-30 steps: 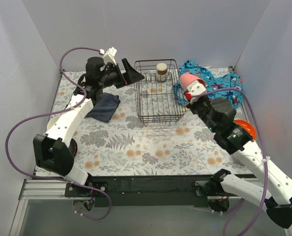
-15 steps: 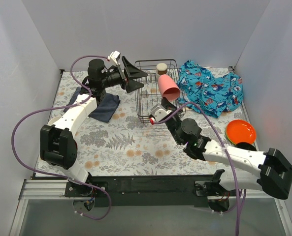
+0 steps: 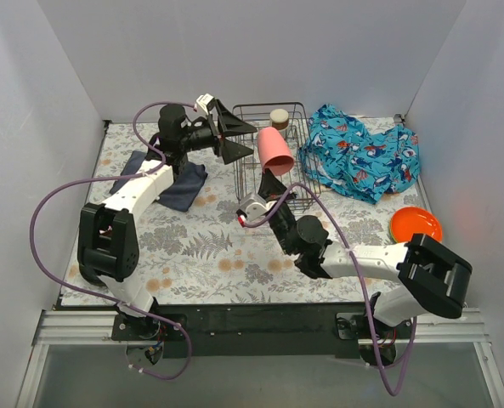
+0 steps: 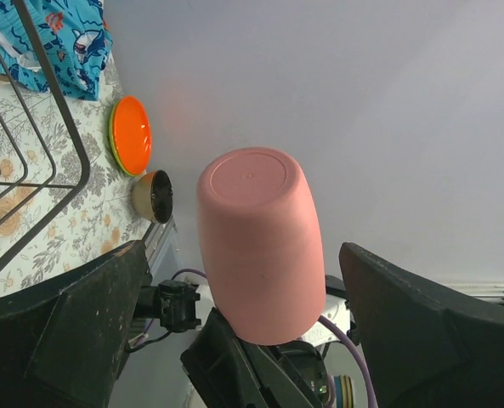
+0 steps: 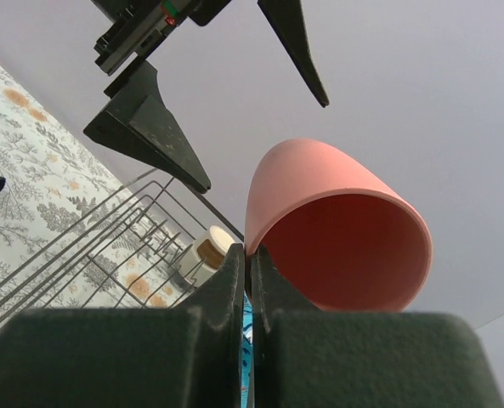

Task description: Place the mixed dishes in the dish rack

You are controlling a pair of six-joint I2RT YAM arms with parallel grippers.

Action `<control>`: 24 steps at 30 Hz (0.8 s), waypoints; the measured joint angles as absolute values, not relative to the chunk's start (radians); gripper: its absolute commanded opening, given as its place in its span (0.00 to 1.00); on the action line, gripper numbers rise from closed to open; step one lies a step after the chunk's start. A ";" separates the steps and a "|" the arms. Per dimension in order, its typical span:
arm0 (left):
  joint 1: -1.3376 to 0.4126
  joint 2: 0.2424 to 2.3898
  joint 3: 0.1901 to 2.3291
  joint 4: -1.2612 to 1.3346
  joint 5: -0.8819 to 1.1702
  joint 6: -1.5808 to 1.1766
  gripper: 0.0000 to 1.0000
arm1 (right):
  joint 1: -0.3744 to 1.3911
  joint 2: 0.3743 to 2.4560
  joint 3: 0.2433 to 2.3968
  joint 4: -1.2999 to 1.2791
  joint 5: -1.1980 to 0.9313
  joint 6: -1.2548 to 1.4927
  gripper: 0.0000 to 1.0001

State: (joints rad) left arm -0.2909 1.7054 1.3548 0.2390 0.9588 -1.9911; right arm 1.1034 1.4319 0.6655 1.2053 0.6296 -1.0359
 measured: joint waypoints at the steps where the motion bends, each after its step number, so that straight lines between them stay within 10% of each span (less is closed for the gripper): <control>1: -0.291 1.710 1.355 0.249 0.963 -1.994 0.98 | 1.104 1.438 0.668 1.209 0.630 -1.037 0.01; 16: -0.279 1.715 1.354 0.346 1.015 -1.997 0.66 | 1.109 1.579 0.781 1.225 0.603 -1.076 0.01; 24: -0.264 1.715 1.334 0.359 1.021 -1.998 0.86 | 1.109 1.603 0.797 1.216 0.584 -1.098 0.01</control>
